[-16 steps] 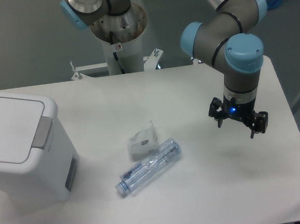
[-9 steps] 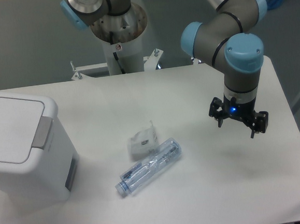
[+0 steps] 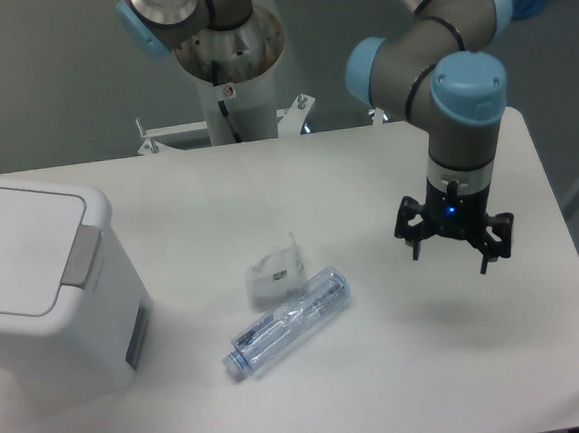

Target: Open the trash can

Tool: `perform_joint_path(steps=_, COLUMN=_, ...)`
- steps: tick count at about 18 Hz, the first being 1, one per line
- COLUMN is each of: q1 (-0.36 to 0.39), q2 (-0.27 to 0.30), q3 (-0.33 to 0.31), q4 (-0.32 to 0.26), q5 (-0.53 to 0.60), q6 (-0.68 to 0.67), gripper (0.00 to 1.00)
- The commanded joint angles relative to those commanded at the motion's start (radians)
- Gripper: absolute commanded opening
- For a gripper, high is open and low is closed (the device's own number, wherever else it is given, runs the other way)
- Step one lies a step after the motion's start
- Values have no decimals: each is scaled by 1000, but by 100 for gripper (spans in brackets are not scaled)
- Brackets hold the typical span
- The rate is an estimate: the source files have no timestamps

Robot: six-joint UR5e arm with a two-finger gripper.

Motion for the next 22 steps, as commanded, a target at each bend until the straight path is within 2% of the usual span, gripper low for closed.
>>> perform_joint_path(steps=4, q1=-69, q2=57, q3=-3, q4=-9, q5=-117, q6=-135, gripper=100)
perform_joint_path(steps=8, q1=-167, q2=98, q3=9, q4=-2, q5=-144, q6=-339, gripper=100)
perform_joint_path(steps=11, q1=-230, q2=135, q3=11, q4=-2, q5=-177, q6=-428, gripper=100)
perform_joint_path(steps=16, q1=-344, q2=157, q3=15, q4=2, q5=-197, q6=-467, gripper=100)
perform_joint_path(steps=22, q1=-428, q2=187, q3=5, q4=0, q5=-203, q6=-493, gripper=100)
